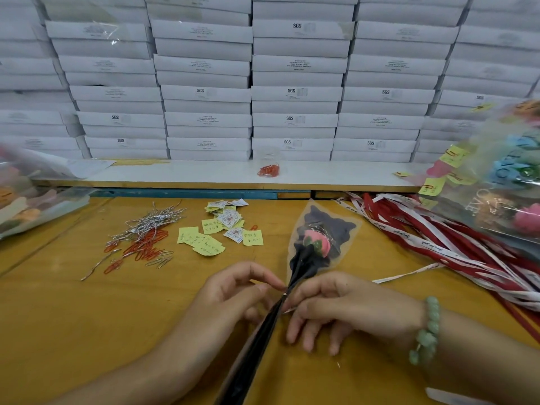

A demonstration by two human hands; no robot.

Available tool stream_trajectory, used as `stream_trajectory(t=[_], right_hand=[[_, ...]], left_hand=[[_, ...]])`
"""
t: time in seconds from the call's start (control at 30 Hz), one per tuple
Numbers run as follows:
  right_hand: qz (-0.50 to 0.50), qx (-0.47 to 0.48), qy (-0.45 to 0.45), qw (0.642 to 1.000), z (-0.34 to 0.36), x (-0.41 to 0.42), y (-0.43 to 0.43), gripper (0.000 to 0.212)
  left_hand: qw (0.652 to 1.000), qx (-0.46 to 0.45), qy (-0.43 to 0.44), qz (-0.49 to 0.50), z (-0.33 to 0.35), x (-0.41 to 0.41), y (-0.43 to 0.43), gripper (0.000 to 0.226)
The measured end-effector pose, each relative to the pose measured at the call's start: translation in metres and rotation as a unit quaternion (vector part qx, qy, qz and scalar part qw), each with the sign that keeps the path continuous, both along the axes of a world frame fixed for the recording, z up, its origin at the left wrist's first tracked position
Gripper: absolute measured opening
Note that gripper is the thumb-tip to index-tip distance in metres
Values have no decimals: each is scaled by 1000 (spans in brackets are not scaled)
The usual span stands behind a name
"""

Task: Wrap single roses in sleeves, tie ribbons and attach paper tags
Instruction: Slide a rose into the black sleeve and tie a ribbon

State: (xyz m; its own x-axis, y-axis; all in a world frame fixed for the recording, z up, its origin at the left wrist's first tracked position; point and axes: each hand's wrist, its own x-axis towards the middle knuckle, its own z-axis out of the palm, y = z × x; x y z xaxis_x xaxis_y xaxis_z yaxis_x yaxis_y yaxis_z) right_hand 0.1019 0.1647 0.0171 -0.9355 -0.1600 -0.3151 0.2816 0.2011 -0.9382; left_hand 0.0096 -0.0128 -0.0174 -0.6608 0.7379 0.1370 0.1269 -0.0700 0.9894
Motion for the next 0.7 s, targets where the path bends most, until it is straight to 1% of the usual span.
stream_trajectory(t=[0.07,0.13,0.2,0.27,0.33,0.4,0.43,0.5,0.53,0.57,0.63,0.67,0.7], right_hand=[[-4,-25,-20,999,2,0,2,25],[-10,-41,-27,999,2,0,3,30],[-16,-40,-31,999,1,-1,3,32],[-19,-25,-30,999,1,-1,3,33],[-21,8,-28,999,0,-2,4,33],[-26,73,-11,997,-1,-1,3,29],[-32,111,8,993,-2,0,2,26],[-56,196,63,977,-3,1,1,22],[-69,261,102,958,-5,2,1,20],[-76,344,145,925,-7,3,3,17],[-70,517,204,828,-10,4,5,11],[-67,573,214,788,-10,4,4,11],[-64,605,217,764,-11,4,4,12]], left_hand=[[999,-20,24,26,-2,0,2,22],[998,-35,40,33,-2,2,2,18],[997,-55,58,18,-2,4,2,19],[990,-82,111,10,-3,6,0,25],[970,-124,210,19,-6,4,0,31],[933,-159,322,22,-6,0,2,34],[915,-177,361,16,-4,-2,3,34],[891,-211,403,-2,0,-6,4,30],[880,-214,425,-6,2,-7,2,28],[869,-211,447,-5,3,-7,-1,25],[839,-224,495,-3,6,-7,-6,18],[823,-243,513,-1,7,-6,-10,17],[811,-255,526,9,10,-7,-10,18]])
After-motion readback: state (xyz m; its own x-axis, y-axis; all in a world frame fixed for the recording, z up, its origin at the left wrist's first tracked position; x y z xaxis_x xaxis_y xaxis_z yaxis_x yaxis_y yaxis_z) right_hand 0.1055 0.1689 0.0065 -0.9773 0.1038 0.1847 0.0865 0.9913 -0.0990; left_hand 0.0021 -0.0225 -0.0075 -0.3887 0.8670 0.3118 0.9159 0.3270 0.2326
